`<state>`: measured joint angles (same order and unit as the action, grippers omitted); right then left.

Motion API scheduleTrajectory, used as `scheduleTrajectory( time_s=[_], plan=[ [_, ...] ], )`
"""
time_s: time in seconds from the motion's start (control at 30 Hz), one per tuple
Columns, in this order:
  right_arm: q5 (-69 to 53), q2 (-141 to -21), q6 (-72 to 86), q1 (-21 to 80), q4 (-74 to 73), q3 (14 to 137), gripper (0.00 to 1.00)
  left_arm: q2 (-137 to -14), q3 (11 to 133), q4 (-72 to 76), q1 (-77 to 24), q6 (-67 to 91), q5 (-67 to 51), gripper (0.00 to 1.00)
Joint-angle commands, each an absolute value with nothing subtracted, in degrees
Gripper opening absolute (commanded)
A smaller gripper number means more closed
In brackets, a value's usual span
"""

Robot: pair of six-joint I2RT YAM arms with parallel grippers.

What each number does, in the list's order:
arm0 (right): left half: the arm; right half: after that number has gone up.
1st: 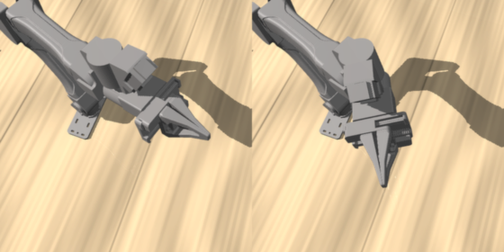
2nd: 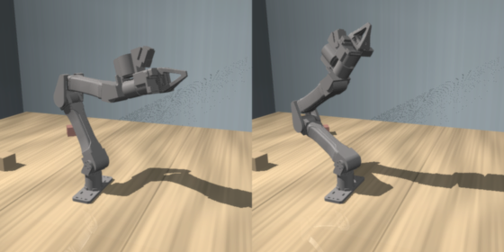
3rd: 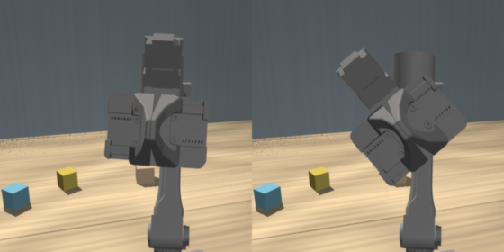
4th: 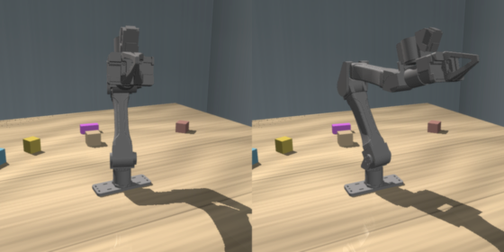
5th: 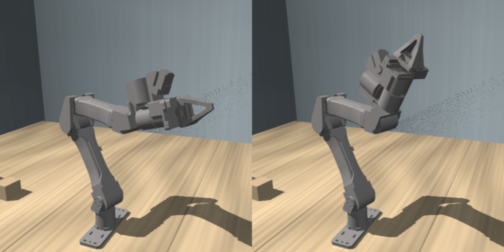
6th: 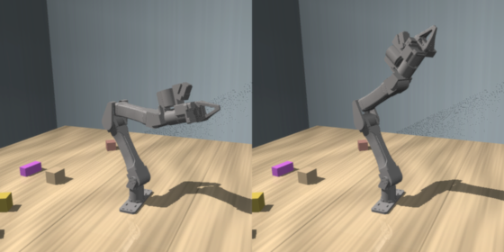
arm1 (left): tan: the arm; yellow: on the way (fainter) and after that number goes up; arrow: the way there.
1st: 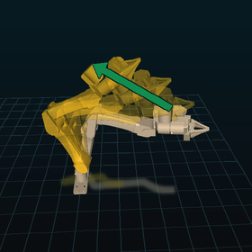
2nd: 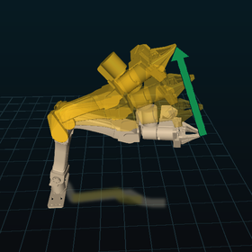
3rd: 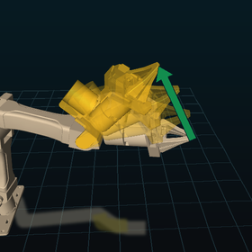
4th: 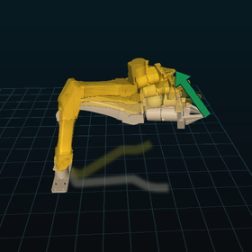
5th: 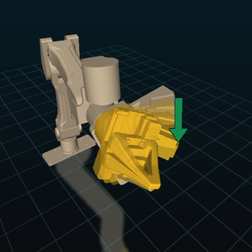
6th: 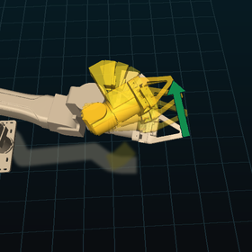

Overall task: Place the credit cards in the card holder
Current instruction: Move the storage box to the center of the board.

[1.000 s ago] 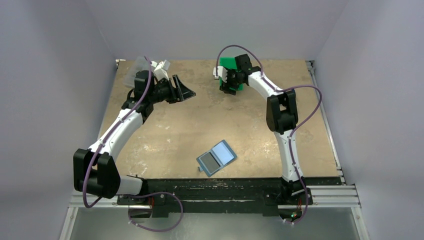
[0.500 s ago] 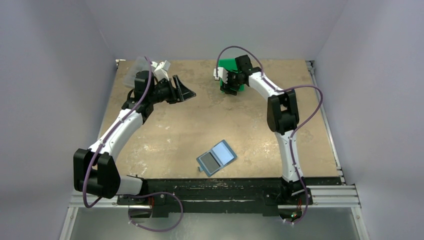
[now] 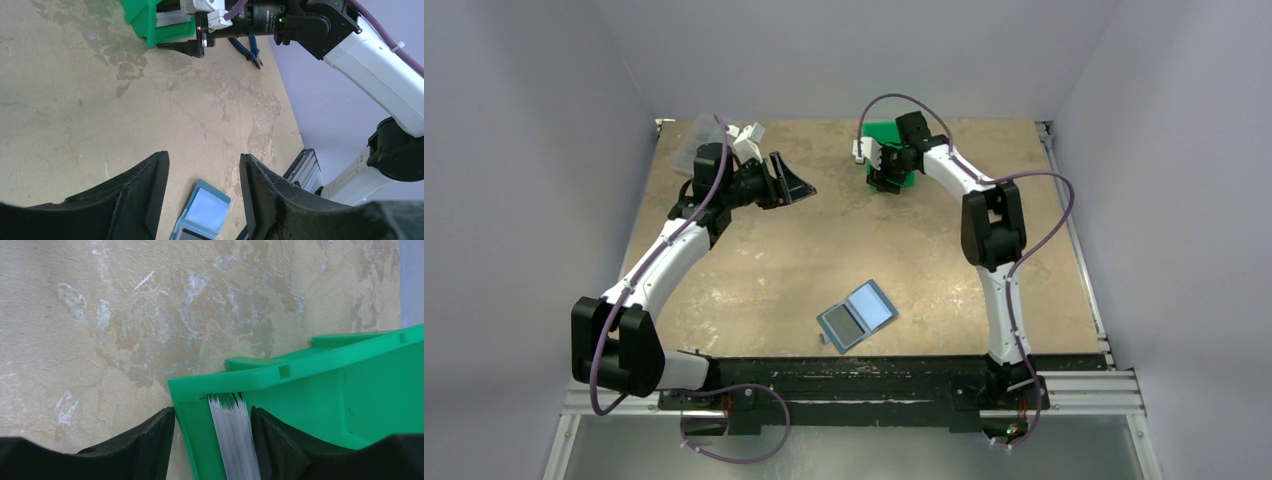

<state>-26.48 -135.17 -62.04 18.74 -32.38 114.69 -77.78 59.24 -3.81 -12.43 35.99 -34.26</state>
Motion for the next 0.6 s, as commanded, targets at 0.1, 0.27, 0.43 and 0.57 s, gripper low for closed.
scheduleTrajectory(
  time_s=[0.1,0.27,0.43,0.57],
  plan=[
    [-26.4,-128.8,-63.0,19.0,-34.4,112.7,0.63,-76.8,59.1,-0.9,-12.1,36.5,-35.7,0.58],
    [-26.6,-128.5,-63.0,19.0,-35.5,112.4,0.61,-76.9,59.1,-0.9,-12.0,36.6,-35.8,0.58],
    [-26.6,-128.5,-63.4,19.0,-36.3,111.7,0.57,-77.0,59.0,0.1,-12.1,36.7,-36.0,0.58],
    [-25.5,-128.1,-63.8,19.0,-35.4,111.2,0.61,-77.1,58.9,1.2,-12.0,36.7,-36.2,0.58]
  ],
)
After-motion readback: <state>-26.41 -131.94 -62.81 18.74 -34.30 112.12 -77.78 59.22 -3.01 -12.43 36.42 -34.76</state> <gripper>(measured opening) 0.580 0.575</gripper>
